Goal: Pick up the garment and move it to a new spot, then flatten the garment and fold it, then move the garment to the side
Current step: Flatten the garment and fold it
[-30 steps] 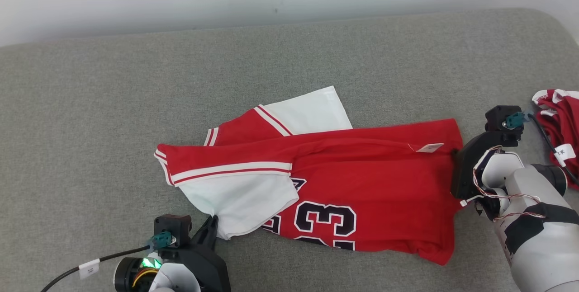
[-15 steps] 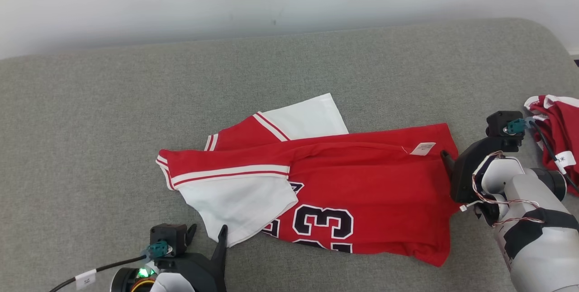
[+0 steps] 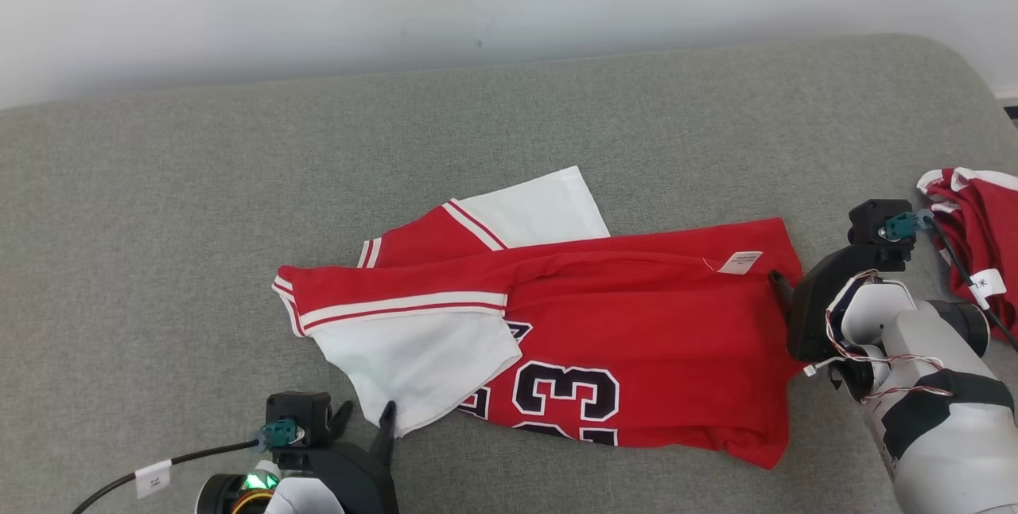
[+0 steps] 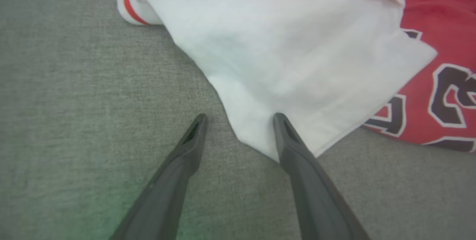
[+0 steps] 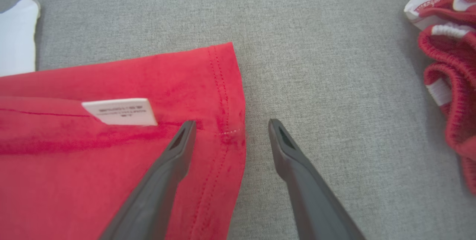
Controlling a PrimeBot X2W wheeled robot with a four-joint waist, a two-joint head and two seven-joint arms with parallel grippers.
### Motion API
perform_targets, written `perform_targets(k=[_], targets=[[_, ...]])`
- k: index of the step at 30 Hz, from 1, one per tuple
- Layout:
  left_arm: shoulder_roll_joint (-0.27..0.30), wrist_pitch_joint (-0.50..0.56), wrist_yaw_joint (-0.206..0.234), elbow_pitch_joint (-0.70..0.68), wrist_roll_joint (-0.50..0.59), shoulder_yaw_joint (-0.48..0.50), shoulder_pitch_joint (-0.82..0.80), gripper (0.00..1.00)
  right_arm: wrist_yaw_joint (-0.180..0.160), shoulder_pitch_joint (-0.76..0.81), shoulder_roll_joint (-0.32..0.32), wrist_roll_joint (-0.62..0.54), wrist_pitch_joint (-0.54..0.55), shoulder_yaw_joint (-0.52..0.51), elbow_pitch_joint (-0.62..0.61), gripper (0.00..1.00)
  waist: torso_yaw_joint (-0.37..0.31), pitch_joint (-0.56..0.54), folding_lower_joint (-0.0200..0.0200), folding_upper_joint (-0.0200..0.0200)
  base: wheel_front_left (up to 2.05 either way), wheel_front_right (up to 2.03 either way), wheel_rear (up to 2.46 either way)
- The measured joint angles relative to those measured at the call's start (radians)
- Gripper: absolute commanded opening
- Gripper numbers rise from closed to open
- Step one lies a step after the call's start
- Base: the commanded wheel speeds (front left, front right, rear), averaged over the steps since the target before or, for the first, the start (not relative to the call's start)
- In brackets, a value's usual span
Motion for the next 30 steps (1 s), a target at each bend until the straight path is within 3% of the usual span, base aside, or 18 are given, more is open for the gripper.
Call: perform_targets(k=[1, 11, 13, 15, 16, 18, 21, 22, 30], targets=[[0.001, 0.002, -0.001, -0.002, 0.0, -0.003, 0.0, 0.0, 0.0, 0.0, 0.0, 0.0, 0.002, 0.0, 0.0, 1.0, 0.0, 0.001, 0.0, 0.0, 0.0, 0.0, 0.0], [0.005, 0.011, -0.013, -0.01, -0.006, -0.02, 0.0, 0.0, 0.0, -0.01, 0.006, 0.004, 0.007, -0.019, 0.034, 0.99, 0.01, 0.015, 0.0, 0.0, 0.0, 0.0, 0.0], [0.006, 0.009, -0.008, -0.011, -0.006, -0.02, 0.0, 0.0, 0.0, -0.012, 0.01, 0.004, 0.006, -0.016, 0.036, 0.75, 0.01, 0.017, 0.0, 0.0, 0.0, 0.0, 0.0], [0.009, 0.005, -0.007, -0.012, -0.008, -0.02, 0.0, 0.0, 0.0, -0.014, 0.014, 0.01, 0.003, -0.01, 0.036, 0.4, 0.01, 0.02, 0.0, 0.0, 0.0, 0.0, 0.0], [0.01, 0.003, -0.007, -0.012, -0.009, -0.02, 0.0, 0.0, 0.0, -0.014, 0.014, 0.012, 0.004, -0.009, 0.038, 0.4, 0.01, 0.022, 0.0, 0.0, 0.0, 0.0, 0.0], [0.01, 0.002, -0.007, -0.013, -0.009, -0.021, 0.0, 0.0, 0.0, -0.015, 0.013, 0.015, 0.005, -0.008, 0.04, 0.3, 0.011, 0.024, 0.0, 0.0, 0.0, 0.0, 0.0], [0.011, 0.0, -0.007, -0.012, -0.012, -0.023, -0.002, 0.0, 0.0, -0.019, 0.012, 0.02, 0.002, -0.002, 0.041, 0.04, 0.013, 0.028, 0.0, 0.0, 0.0, 0.0, 0.0], [0.011, 0.0, -0.007, -0.012, -0.014, -0.024, -0.003, 0.0, 0.0, -0.02, 0.012, 0.02, 0.0, 0.001, 0.04, 0.0, 0.014, 0.03, 0.0, 0.0, 0.0, 0.0, 0.0], [0.012, -0.037, 0.004, -0.011, -0.031, -0.014, -0.002, 0.0, 0.0, -0.025, 0.02, 0.041, -0.035, 0.033, 0.004, 0.0, 0.009, 0.024, 0.0, 0.0, 0.0, 0.0, 0.0]])
